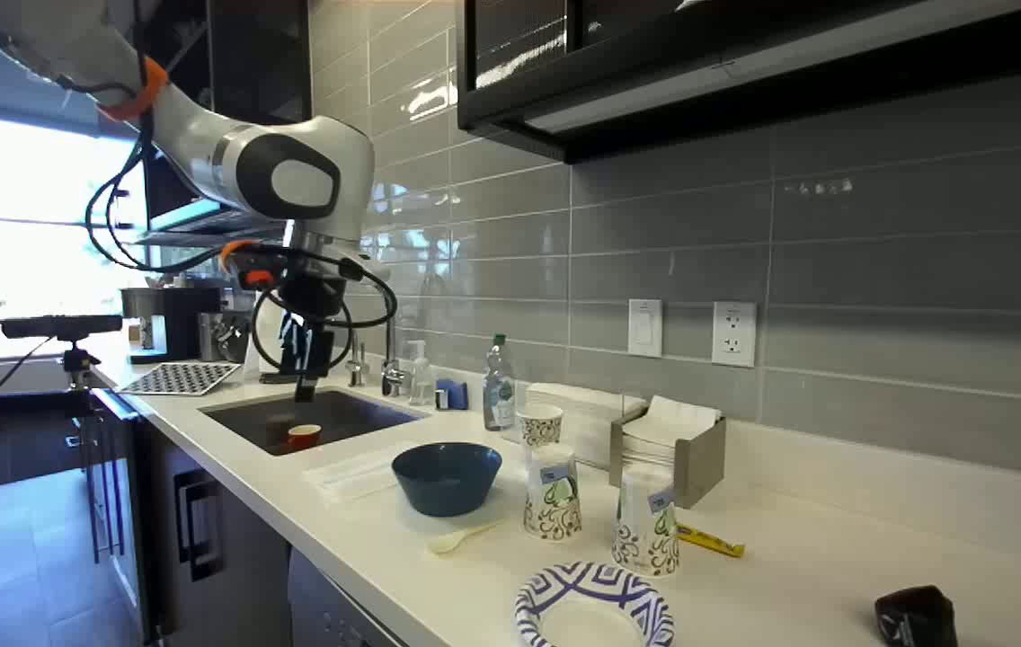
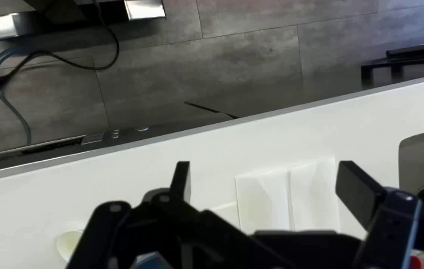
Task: Stack up the cups in the container
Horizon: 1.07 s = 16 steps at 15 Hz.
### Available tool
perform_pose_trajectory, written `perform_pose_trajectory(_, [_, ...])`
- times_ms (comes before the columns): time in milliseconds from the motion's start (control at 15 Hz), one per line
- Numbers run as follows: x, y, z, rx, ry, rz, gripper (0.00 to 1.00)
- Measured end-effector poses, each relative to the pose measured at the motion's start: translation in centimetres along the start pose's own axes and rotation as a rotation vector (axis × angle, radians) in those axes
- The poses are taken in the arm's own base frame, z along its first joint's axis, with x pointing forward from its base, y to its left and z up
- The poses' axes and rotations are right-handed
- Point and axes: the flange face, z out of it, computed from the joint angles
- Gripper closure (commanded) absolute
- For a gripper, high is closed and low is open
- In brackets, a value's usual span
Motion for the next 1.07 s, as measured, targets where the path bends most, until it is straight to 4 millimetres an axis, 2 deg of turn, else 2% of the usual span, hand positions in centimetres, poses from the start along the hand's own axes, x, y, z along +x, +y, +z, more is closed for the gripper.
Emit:
perform_pose_trajectory(400, [0.0, 0.0, 0.0, 0.000, 0.000, 0.000, 0.00])
perform_pose_trajectory(533, [0.4, 0.7, -0.4, -0.035, 0.025, 0.010, 0.00])
perform_pose_trajectory(800, [2.3, 3.2, -3.0, -0.151, 0.168, 0.009, 0.00])
perform_pose_trajectory(1067, [4.7, 5.1, -4.9, -0.195, 0.298, 0.008, 0.00])
